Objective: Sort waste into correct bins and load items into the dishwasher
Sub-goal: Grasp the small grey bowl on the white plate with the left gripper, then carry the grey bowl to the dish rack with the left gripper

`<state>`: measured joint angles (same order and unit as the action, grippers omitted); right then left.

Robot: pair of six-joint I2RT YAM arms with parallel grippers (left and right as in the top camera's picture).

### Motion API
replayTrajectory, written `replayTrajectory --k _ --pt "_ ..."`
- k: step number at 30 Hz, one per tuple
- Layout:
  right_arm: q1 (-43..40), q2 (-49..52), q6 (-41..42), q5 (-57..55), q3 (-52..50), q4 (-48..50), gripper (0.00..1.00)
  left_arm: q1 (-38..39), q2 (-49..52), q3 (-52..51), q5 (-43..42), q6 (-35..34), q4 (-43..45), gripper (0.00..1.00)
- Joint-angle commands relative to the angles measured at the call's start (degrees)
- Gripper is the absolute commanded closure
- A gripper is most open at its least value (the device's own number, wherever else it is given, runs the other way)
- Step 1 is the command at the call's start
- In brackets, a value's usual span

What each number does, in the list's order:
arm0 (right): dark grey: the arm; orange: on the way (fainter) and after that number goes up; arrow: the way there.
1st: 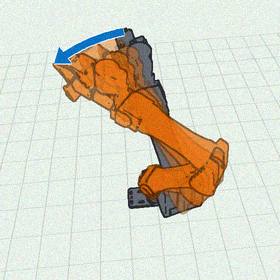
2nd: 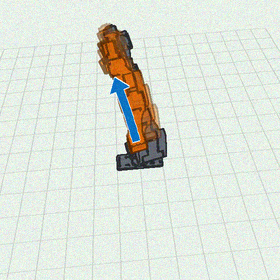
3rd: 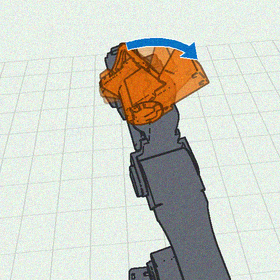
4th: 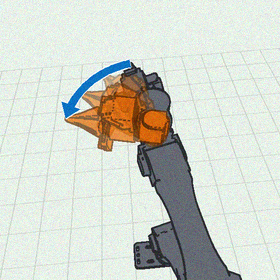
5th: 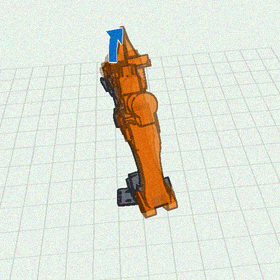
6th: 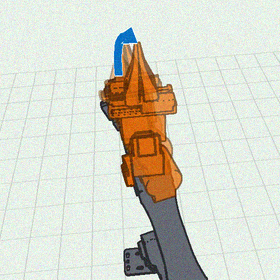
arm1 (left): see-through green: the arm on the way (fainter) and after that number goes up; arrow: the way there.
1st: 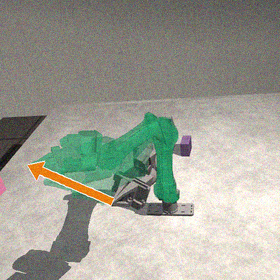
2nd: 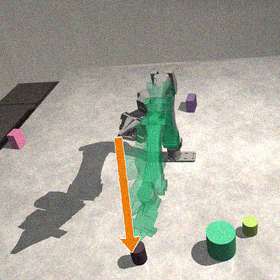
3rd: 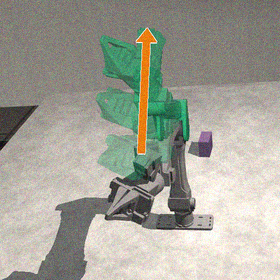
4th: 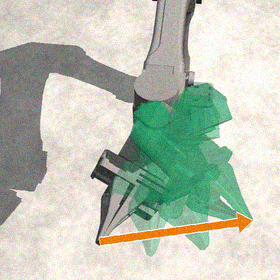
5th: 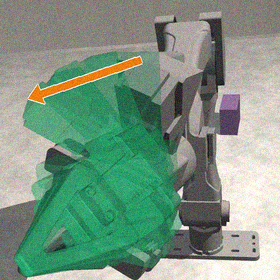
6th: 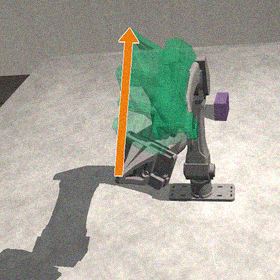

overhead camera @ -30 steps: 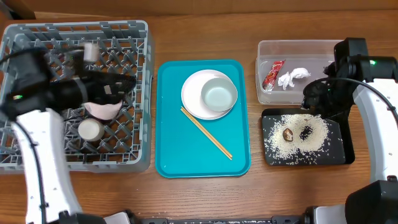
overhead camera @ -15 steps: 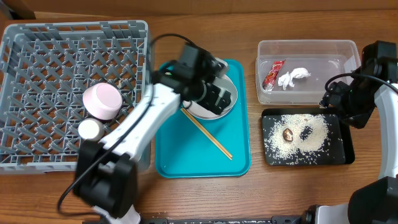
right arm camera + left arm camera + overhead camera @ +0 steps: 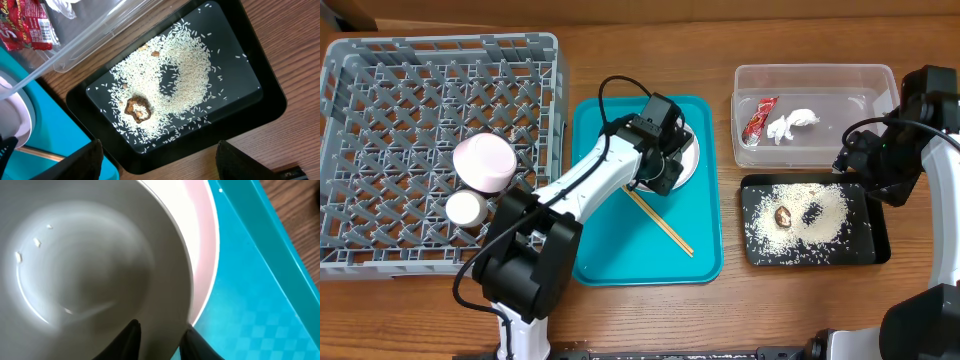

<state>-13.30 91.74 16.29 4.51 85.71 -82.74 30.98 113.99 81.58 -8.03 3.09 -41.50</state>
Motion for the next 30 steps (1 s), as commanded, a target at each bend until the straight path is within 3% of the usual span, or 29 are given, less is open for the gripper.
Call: replayTrajectory --k 1,4,11,16,18,22,30 --pt "0.0 -1.5 0.2 0.3 0.3 0.1 0.26 -0.5 -2.8 0.3 1.2 -0.5 0.1 0.86" --pt "0.0 -1.5 0.2 0.3 0.3 -0.1 0.26 -0.6 -3.0 0.4 1.2 -0.6 0.2 0.96" --pt "0.0 -1.5 0.2 0.3 0.3 -0.2 0.26 -2.8 -13.3 5.0 1.2 -2.0 -0.8 0.96" --pt "0.0 -1.5 0.2 0.3 0.3 -0.1 0.26 -10.8 -21.2 7.6 -4.6 -3.3 -2.0 0.96" --pt "0.0 -1.5 0.2 0.3 0.3 -0.1 0.26 -16.3 -24.0 7.9 -11.1 -2.8 -1.9 0.96" --pt "0.0 -1.5 0.2 0.3 0.3 -0.1 0.26 -35.6 -24.4 7.8 -38.4 1.1 -2.0 0.96" --pt "0.0 -1.5 0.2 0.3 0.3 -0.1 0.26 -55.0 -12.6 7.8 -70.8 3.5 0.8 0.96"
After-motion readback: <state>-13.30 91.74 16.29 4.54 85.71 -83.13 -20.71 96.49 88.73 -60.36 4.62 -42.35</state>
